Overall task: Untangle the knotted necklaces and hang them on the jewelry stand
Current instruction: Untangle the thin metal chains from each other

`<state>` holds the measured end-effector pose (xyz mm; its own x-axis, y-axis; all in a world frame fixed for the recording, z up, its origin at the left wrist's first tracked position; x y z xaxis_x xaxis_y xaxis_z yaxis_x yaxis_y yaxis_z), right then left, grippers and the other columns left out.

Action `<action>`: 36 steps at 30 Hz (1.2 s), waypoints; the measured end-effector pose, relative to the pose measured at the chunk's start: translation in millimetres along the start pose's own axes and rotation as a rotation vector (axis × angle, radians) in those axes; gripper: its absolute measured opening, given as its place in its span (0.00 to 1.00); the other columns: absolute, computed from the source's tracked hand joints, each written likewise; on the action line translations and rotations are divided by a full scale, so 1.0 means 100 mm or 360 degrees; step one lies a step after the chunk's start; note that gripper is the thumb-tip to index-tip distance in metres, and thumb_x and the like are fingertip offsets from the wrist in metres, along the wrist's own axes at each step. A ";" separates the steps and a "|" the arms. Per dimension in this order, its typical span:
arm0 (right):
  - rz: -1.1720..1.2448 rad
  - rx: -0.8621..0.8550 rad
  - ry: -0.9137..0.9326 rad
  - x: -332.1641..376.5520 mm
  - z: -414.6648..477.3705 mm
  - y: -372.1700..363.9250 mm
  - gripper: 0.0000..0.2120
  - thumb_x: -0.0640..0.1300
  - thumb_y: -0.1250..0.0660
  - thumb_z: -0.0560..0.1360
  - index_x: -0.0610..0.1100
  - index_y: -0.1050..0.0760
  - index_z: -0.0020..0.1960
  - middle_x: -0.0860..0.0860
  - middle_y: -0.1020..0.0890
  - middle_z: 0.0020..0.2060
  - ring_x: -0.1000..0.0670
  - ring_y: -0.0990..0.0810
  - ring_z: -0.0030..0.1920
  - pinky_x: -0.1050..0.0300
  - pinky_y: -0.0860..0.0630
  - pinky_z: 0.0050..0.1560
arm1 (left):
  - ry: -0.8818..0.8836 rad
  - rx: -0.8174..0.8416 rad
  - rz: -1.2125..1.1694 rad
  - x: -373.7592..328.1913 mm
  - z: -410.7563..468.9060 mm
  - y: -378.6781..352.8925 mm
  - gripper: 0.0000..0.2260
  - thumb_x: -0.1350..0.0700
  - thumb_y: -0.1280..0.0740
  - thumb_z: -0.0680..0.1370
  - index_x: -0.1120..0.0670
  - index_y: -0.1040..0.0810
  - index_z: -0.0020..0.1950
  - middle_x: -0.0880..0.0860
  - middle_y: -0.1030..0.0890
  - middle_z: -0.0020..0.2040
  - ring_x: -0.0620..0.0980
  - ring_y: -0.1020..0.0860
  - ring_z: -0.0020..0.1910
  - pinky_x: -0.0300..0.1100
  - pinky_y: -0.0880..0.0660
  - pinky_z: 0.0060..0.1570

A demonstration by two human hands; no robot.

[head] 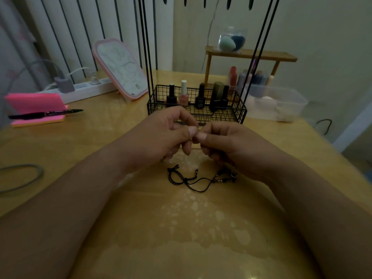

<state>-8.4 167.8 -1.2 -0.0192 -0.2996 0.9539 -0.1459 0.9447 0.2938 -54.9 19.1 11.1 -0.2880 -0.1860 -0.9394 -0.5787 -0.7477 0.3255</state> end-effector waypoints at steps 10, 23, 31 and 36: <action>0.0203 -0.0073 -0.0119 0.00 0.00 -0.01 0.12 0.44 0.43 0.84 0.40 0.24 0.49 0.48 0.18 0.36 0.48 0.18 0.40 0.52 0.23 0.47 | 0.0007 0.0006 0.0284 0.00 -0.02 0.00 0.05 0.54 0.30 0.82 0.53 0.19 0.48 0.49 0.21 0.32 0.39 0.31 0.26 0.33 0.33 0.25; 0.0087 0.0042 0.0048 0.04 -0.02 0.01 0.11 0.45 0.32 0.81 0.37 0.24 0.55 0.50 0.29 0.34 0.53 0.36 0.30 0.61 0.37 0.30 | -0.0032 -0.0097 0.0236 -0.01 -0.01 0.05 0.07 0.52 0.30 0.80 0.54 0.20 0.46 0.47 0.30 0.28 0.43 0.34 0.27 0.36 0.37 0.26; 0.0026 -0.0002 0.0079 0.02 -0.01 0.03 0.07 0.45 0.31 0.81 0.41 0.23 0.50 0.52 0.26 0.32 0.55 0.33 0.30 0.61 0.35 0.30 | -0.0035 -0.0011 0.0200 -0.03 -0.02 0.04 0.04 0.56 0.31 0.81 0.53 0.20 0.47 0.48 0.30 0.28 0.46 0.37 0.27 0.37 0.39 0.26; 0.0141 0.0057 0.0106 0.05 -0.01 0.06 0.04 0.41 0.33 0.81 0.42 0.21 0.49 0.50 0.28 0.33 0.53 0.35 0.30 0.60 0.36 0.30 | 0.0019 0.0014 -0.0010 -0.02 -0.02 0.07 0.05 0.59 0.33 0.82 0.55 0.21 0.47 0.51 0.33 0.29 0.46 0.38 0.25 0.40 0.41 0.25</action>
<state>-7.9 171.9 5.1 0.0319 -0.2046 0.9783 -0.1820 0.9613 0.2069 -56.4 13.0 14.8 -0.2751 -0.1890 -0.9426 -0.5874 -0.7431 0.3205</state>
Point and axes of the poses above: each hand's wrist, its own z-axis towards the middle knuckle, its own y-axis out of the back of the hand, x = y × z, the point moved 7 cm from there along z, towards the middle knuckle
